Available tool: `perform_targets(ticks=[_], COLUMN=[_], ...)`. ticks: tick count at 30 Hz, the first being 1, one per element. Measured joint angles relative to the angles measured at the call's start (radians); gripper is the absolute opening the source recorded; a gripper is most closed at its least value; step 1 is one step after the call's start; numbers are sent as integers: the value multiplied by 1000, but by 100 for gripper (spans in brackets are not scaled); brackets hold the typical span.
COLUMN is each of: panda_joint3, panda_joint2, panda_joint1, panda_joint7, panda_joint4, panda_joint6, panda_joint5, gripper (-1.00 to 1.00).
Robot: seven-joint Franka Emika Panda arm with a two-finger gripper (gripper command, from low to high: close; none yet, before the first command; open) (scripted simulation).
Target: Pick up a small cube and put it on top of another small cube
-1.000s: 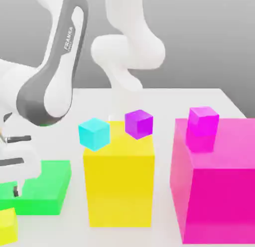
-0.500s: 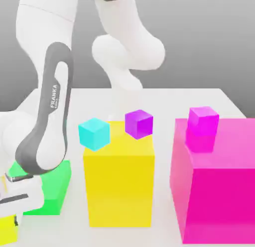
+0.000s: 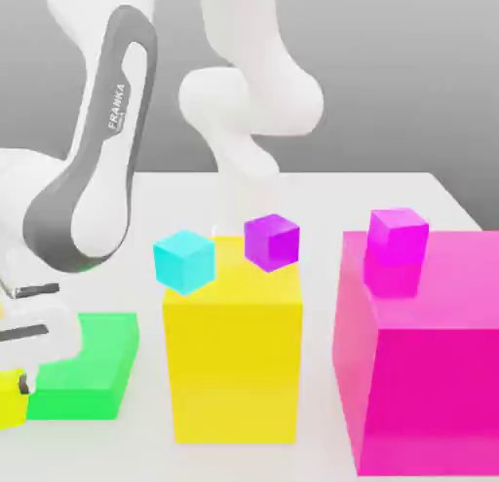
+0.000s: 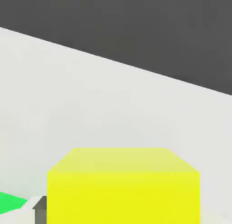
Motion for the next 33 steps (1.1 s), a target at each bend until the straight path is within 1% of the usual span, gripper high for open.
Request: perform_targets(ticks=[4,8,15,18,24,26,28,29,33], panda_joint3=[-4,10,92,170,373,412,427,432,432], panda_joint2=[-150,-300,-554,-661,-878,-893,-877,-865,-865], panda_joint1=[32,51,58,85,159,166,170,170,170], panda_joint7=[206,399,680,781,964,991,998,998,997], panda_joint4=[-50,-101,-191,-228,-296,-333,-388,-416,-416], panda_joint6=[-92,-186,-352,-426,-569,-540,-468,-428,-428], panda_joint5=[-22,-21,27,21,-32,-44,-43,-40,-40], gripper=[-100,-100,-100,-100,-100,-100,-100,100,100])
